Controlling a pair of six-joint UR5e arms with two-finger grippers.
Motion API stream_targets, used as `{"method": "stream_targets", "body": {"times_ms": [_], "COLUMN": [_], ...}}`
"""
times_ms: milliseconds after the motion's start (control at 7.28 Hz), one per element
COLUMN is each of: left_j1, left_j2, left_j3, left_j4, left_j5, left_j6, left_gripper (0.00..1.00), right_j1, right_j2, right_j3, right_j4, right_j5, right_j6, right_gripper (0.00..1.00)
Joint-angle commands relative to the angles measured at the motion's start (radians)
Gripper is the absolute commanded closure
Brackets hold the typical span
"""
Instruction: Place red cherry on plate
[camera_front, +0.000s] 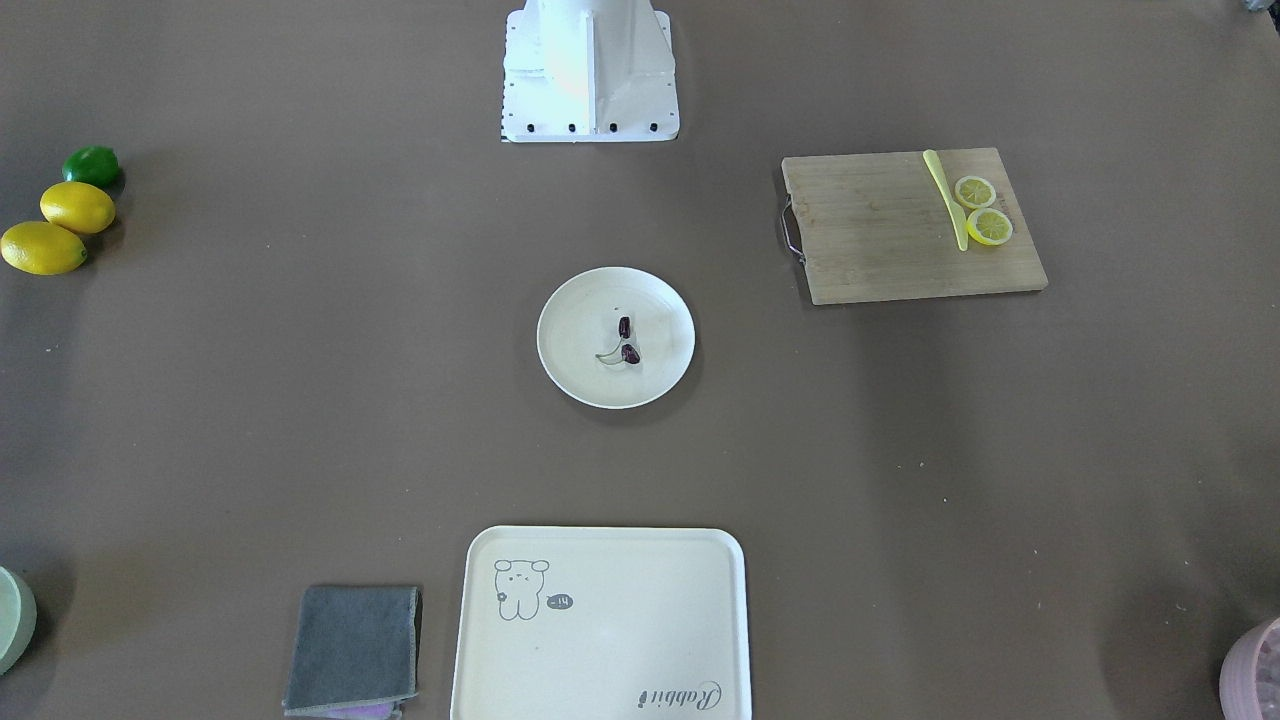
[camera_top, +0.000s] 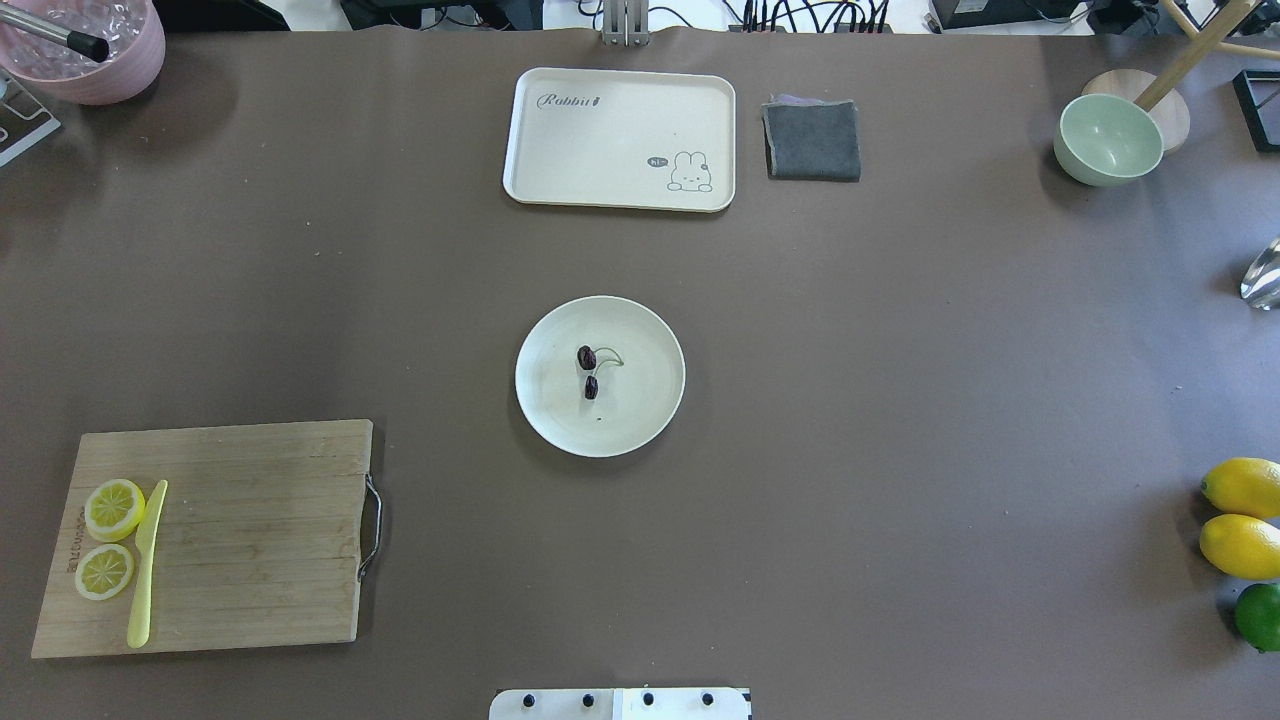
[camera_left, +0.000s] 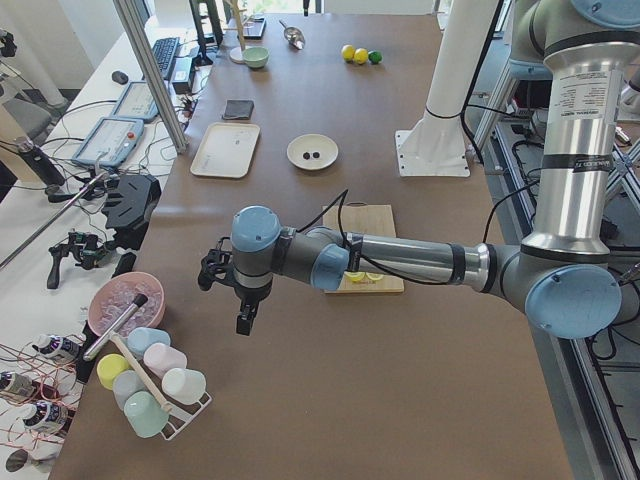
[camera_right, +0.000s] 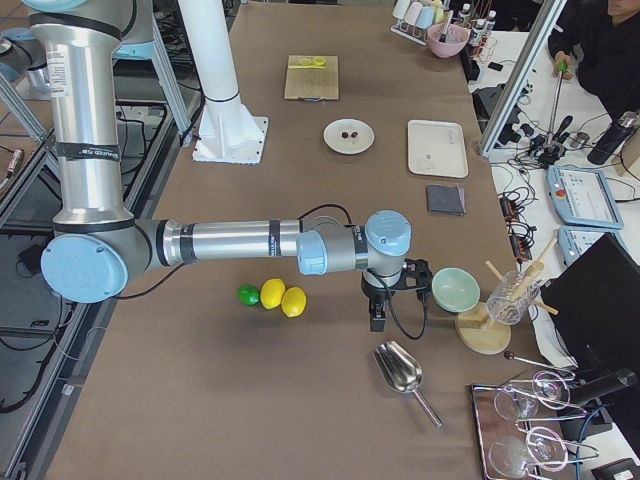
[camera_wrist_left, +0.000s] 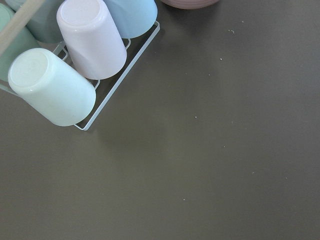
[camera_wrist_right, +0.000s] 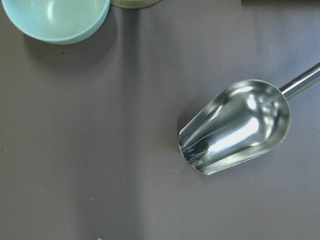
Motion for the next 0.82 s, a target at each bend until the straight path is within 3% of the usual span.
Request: {"method": "stream_targets", "body": {"times_ms": [0,687], "left_j1": [0.0,-0.002], "left_j2": [0.001,-0.008], "left_j3": [0.0,-0.002], "left_j4": [0.0,0.0], "left_j5": [0.0,-0.002], "left_j6": [0.0,0.0], "left_gripper": [0.02,0.02], "right_j1": [0.006,0.011], "right_j2": [0.0,0.004], "right_j3": [0.002,0.002], "right_j4": [-0.001,-0.001], "right_j5": [0.003,0.011], "right_j6": [0.0,0.0], "right_gripper": [0.0,0.0]}}
